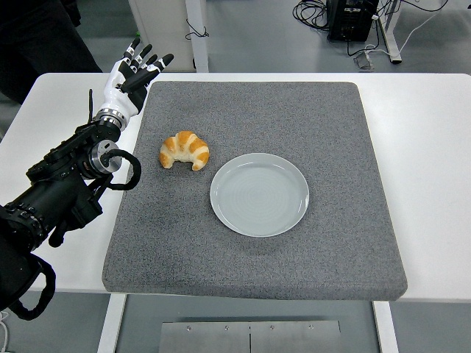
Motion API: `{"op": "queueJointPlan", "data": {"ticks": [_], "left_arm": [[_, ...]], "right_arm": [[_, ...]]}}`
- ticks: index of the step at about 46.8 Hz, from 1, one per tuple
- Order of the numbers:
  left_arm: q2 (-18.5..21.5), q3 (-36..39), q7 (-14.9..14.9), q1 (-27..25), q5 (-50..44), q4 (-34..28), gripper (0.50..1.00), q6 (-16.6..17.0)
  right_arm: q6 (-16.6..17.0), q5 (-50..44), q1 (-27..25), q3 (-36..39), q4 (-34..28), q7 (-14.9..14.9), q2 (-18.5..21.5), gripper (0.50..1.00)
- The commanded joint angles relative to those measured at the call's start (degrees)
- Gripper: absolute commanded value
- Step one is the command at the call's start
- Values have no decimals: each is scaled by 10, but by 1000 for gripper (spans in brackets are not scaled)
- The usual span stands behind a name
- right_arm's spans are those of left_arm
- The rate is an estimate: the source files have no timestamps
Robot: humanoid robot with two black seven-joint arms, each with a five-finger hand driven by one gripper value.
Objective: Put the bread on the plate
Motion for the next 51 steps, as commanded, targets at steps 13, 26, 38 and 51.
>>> {"op": "queueJointPlan", "data": {"ticks": [13, 26, 38, 51], "left_arm": [[-1, 0, 0, -1, 0, -1, 968, -1], [14, 16, 4, -12, 8, -32, 968, -8], [62, 58, 18, -34, 15, -42, 968, -3], [136, 87, 40, -66, 126, -66, 968, -2]], "right_arm": [[0, 0, 0, 0, 0, 0, 0, 1000], [-1, 0, 0, 0, 0, 0, 0, 1000], [0, 0, 0, 0, 0, 0, 0, 1000], [0, 0, 0, 0, 0, 0, 0, 1000]]}}
